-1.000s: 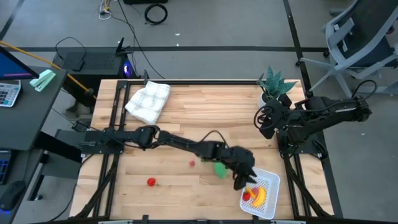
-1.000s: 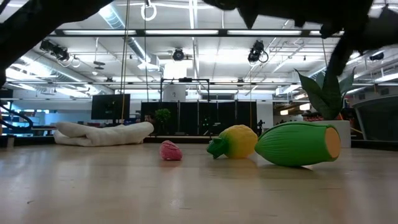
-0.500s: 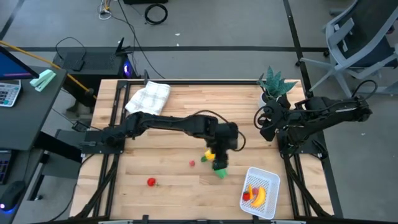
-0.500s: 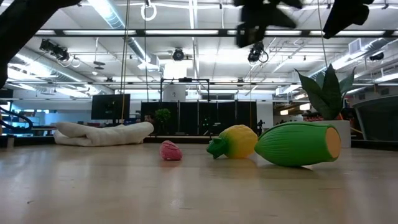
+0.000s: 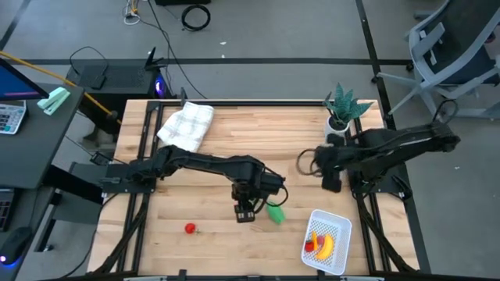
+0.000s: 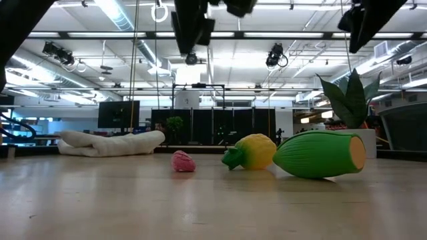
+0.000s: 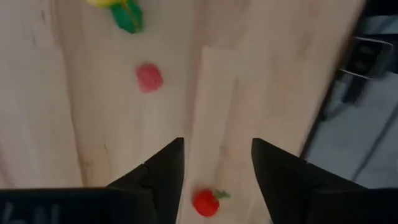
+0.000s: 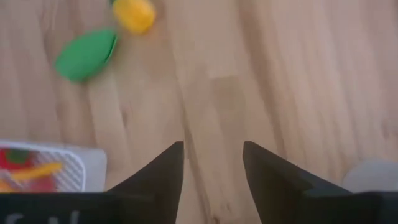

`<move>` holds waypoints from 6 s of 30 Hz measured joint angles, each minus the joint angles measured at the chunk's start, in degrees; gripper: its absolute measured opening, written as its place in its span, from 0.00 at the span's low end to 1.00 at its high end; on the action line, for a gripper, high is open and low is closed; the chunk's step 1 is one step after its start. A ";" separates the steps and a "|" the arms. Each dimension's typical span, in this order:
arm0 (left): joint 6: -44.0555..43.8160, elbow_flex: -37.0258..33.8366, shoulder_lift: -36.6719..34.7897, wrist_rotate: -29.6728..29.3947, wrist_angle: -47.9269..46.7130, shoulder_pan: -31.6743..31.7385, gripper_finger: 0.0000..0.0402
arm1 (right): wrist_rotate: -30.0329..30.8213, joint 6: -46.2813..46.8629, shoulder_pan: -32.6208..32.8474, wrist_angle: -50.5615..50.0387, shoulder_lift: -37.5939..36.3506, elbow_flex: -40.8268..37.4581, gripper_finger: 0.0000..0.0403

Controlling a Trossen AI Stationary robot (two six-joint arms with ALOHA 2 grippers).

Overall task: Pick and placing Produce into tupperware
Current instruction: Put the yellow pineapple into the white basket, then put the green corn into the white basket

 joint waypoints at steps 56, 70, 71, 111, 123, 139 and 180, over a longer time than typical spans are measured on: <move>-8.96 0.05 -44.22 -20.61 -0.05 -2.10 0.42 | -10.15 -37.11 -1.95 38.95 43.67 7.85 0.67; -7.15 0.05 -44.24 -20.59 -0.04 -2.10 0.42 | -9.96 -39.28 -2.57 37.47 45.63 8.24 0.67; -7.24 0.05 -44.24 -20.59 -0.04 -2.10 0.42 | -10.30 -39.28 -2.68 37.35 45.75 8.22 0.67; -6.87 0.05 -44.22 -20.59 -0.04 -2.10 0.42 | -9.94 -4.77 -1.29 25.74 30.81 8.22 0.43; -4.40 0.05 -44.20 -21.43 -0.03 -2.10 0.42 | -8.70 39.12 19.21 18.95 10.01 8.31 0.43; -3.72 0.05 -44.20 -24.43 -0.03 -2.11 0.42 | -10.06 63.20 41.50 8.18 24.35 7.80 0.44; -7.94 0.05 -44.20 -24.24 -0.04 -2.12 0.40 | -24.71 53.88 28.02 10.42 32.93 1.19 0.66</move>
